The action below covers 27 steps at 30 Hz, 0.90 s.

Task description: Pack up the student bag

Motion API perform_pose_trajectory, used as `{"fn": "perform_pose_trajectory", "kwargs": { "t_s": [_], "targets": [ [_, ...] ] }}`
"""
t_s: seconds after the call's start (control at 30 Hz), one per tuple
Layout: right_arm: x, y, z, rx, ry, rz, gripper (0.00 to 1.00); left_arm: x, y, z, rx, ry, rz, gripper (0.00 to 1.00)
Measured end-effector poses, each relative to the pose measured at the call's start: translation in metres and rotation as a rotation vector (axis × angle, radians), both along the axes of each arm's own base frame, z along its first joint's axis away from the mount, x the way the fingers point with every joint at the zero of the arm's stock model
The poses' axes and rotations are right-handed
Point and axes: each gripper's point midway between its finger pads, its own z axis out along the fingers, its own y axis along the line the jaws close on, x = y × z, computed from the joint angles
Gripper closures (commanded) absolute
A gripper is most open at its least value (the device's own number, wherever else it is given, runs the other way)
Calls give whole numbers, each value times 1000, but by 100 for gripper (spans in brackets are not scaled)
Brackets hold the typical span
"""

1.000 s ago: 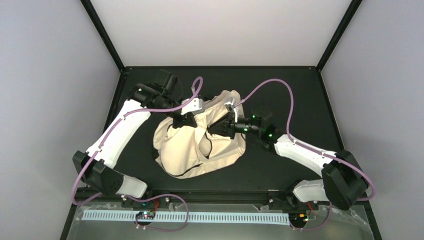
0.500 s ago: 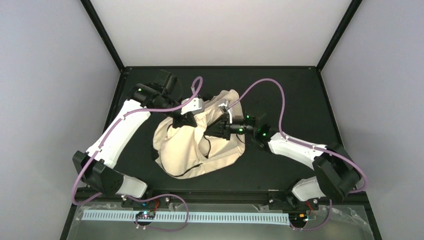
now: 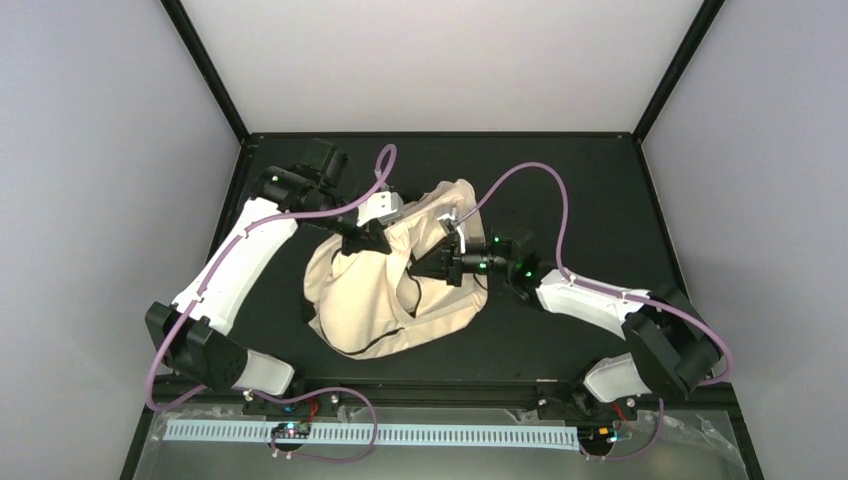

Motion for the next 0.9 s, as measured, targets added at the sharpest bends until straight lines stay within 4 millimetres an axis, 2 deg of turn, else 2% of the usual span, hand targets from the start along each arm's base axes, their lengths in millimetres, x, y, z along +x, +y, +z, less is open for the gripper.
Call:
{"fn": "perform_pose_trajectory", "kwargs": {
  "t_s": [0.03, 0.1, 0.2, 0.23, 0.3, 0.33, 0.43, 0.57, 0.7, 0.9],
  "targets": [
    [-2, -1, -3, -6, -6, 6, 88, -1, 0, 0, -7, 1, -7, 98],
    [-4, -1, -6, -19, -12, 14, 97, -3, -1, -2, -20, 7, -22, 98],
    [-3, 0, -9, -43, -29, 16, 99, -7, 0, -3, -38, 8, -35, 99],
    [-2, 1, -9, -49, -32, 11, 96, -8, 0, -3, -42, 7, -37, 98],
    [0, 1, -7, -52, -41, 5, 80, -10, 0, -1, -46, 3, -40, 98],
    [1, 1, -6, -52, -38, 3, 76, -10, 0, 0, -48, 2, -40, 98],
    [2, 3, -6, -52, -43, 2, 75, -10, 0, -2, -48, 4, -41, 98],
    [6, 6, -7, -58, -37, -2, 81, -11, -1, -4, -52, 10, -44, 98],
    [10, 8, -3, -56, -53, -14, 98, -11, -1, -3, -56, 11, -43, 98],
    [12, 8, -1, -51, -58, -20, 99, -10, -1, -2, -63, 29, -29, 99]
  ]
}}
